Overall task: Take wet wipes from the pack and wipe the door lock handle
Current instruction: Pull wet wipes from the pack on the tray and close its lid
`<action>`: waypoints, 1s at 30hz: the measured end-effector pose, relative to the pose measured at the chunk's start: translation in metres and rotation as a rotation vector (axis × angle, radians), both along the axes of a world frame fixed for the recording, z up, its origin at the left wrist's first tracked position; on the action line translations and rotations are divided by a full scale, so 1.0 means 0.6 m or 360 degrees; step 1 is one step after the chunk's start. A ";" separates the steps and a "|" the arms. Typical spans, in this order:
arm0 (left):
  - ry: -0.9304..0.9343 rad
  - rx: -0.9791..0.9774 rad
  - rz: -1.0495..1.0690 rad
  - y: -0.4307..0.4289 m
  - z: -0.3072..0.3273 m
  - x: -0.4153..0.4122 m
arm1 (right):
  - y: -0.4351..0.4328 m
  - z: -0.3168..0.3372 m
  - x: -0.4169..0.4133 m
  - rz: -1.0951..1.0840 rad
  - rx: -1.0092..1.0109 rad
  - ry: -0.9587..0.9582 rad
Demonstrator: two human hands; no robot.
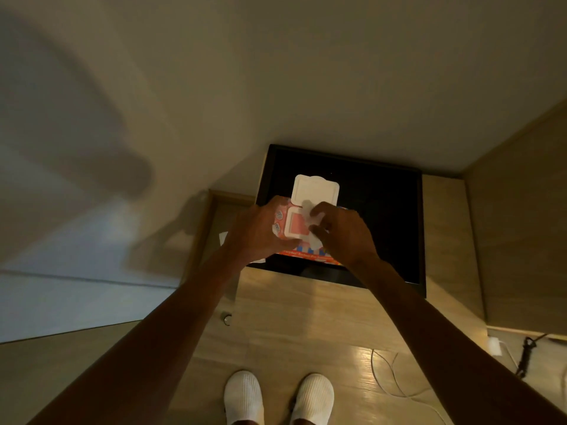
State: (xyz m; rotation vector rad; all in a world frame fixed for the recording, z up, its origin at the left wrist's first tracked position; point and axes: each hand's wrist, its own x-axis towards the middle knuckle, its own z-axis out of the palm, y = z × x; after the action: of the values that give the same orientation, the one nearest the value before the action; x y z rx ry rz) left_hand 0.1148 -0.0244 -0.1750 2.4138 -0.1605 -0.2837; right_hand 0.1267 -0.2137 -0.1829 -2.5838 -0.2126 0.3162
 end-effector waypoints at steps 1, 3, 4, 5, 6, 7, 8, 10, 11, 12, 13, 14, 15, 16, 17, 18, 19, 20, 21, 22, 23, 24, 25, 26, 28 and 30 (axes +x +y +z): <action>0.0039 -0.0036 -0.0008 0.000 0.003 0.003 | -0.002 0.001 0.002 0.0009 -0.0023 -0.0015; 0.0121 -0.0109 -0.0017 0.001 0.011 0.007 | -0.005 0.004 0.007 0.0042 -0.0071 -0.0046; 0.0168 -0.0156 -0.0016 0.003 0.013 0.009 | -0.006 0.006 0.010 0.0066 -0.0090 -0.0059; 0.0201 -0.0194 -0.0016 0.006 0.013 0.011 | -0.005 0.008 0.011 0.0104 -0.0112 -0.0067; 0.0219 -0.0218 -0.0019 0.007 0.012 0.011 | -0.004 0.009 0.012 0.0157 -0.0145 -0.0067; 0.0232 -0.0215 -0.0027 0.008 0.009 0.011 | -0.003 0.010 0.012 0.0222 -0.0190 -0.0074; 0.0232 -0.0202 -0.0032 0.007 0.006 0.010 | -0.004 0.011 0.011 0.0286 -0.0233 -0.0085; 0.0224 -0.0140 -0.0001 0.007 -0.003 0.009 | -0.007 0.012 0.009 0.0382 -0.0279 -0.0103; 0.0212 -0.0121 0.0016 0.009 -0.006 0.008 | -0.009 0.013 0.009 0.0407 -0.0275 -0.0094; 0.0204 -0.0113 0.0022 0.010 -0.008 0.007 | -0.010 0.014 0.009 0.0427 -0.0269 -0.0079; 0.0197 -0.0102 0.0022 0.010 -0.007 0.006 | -0.011 0.014 0.010 0.0460 -0.0278 -0.0071; 0.0188 -0.0084 0.0022 0.011 -0.005 0.006 | -0.011 0.013 0.010 0.0491 -0.0298 -0.0072; 0.0177 -0.0066 0.0021 0.011 -0.002 0.006 | -0.009 0.012 0.011 0.0494 -0.0305 -0.0080; 0.0165 -0.0054 0.0017 0.011 0.002 0.006 | -0.008 0.011 0.012 0.0451 -0.0290 -0.0082; 0.0163 -0.0040 0.0009 0.011 0.005 0.005 | -0.005 0.010 0.012 0.0369 -0.0259 -0.0080; 0.0151 -0.0032 -0.0005 0.010 0.009 0.004 | -0.002 0.009 0.013 0.0269 -0.0231 -0.0072; 0.0138 -0.0013 -0.0019 0.010 0.011 0.002 | 0.002 0.009 0.014 0.0177 -0.0211 -0.0057; 0.0107 0.0015 -0.0038 0.008 0.013 0.001 | 0.007 0.009 0.016 0.0107 -0.0206 -0.0033; 0.0066 0.0050 -0.0054 0.006 0.015 -0.001 | 0.013 0.010 0.020 0.0065 -0.0211 -0.0002; 0.0032 0.0086 -0.0064 0.005 0.016 -0.001 | 0.018 0.011 0.026 0.0056 -0.0228 0.0037; 0.0002 0.0115 -0.0072 0.003 0.017 -0.002 | 0.022 0.015 0.031 0.0072 -0.0254 0.0072; -0.0026 0.0140 -0.0078 0.003 0.019 -0.003 | 0.026 0.018 0.037 0.0099 -0.0288 0.0106; -0.0052 0.0166 -0.0085 0.002 0.020 -0.003 | 0.027 0.023 0.043 0.0124 -0.0313 0.0126; -0.0076 0.0187 -0.0092 0.001 0.022 -0.004 | 0.025 0.025 0.048 0.0140 -0.0325 0.0136; -0.0110 0.0211 -0.0104 0.001 0.023 -0.007 | 0.022 0.030 0.054 0.0156 -0.0328 0.0141; -0.0128 0.0230 -0.0115 0.001 0.021 -0.007 | 0.022 0.034 0.059 0.0202 -0.0366 0.0144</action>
State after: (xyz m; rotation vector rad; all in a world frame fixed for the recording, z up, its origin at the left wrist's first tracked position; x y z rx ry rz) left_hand 0.1104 -0.0240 -0.1627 2.5680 -0.2724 -0.2382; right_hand 0.1622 -0.2006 -0.1624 -2.7797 -0.3250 0.5306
